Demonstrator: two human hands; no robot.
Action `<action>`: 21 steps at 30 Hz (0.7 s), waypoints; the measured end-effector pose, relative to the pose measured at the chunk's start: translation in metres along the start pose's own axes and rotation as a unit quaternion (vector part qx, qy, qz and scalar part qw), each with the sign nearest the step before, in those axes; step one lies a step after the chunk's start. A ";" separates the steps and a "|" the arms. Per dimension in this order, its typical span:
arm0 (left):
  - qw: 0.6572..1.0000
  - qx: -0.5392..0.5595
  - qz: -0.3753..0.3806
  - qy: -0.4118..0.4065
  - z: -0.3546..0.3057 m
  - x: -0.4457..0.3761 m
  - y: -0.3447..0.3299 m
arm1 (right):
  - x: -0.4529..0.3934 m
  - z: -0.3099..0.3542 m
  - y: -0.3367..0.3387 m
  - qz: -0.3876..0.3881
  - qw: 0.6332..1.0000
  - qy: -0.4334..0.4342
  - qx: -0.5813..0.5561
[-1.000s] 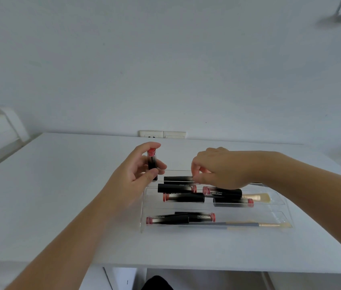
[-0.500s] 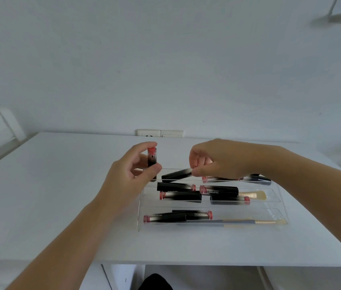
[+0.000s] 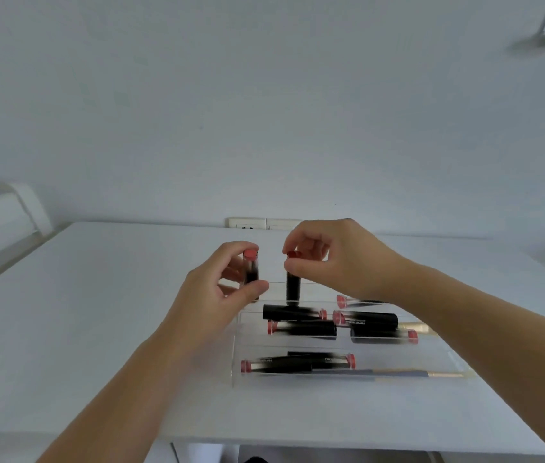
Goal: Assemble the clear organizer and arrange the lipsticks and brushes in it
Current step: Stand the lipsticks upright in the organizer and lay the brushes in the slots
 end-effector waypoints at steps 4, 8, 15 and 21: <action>1.000 0.007 0.002 0.030 0.003 -0.001 -0.001 | -0.001 -0.005 -0.005 -0.051 0.999 -0.010 0.004; 0.997 0.007 -0.009 0.078 0.010 -0.001 -0.002 | 0.001 -0.011 -0.013 -0.094 0.995 -0.027 -0.023; 0.994 0.009 0.000 0.113 0.013 -0.005 -0.006 | 0.008 -0.012 -0.019 -0.109 0.993 -0.024 -0.046; 0.989 0.092 0.015 0.118 0.005 -0.002 0.000 | 0.020 -0.012 -0.019 -0.072 0.997 -0.007 -0.020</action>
Point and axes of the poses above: each hand's wrist, its own x-axis away from the middle knuckle, its own y-axis out of the back of the hand, z = x × y, the point moved 6 cm from there along -x, towards the middle knuckle, and after that the axes turned 14 degrees about -z, right-handed, at the moved point
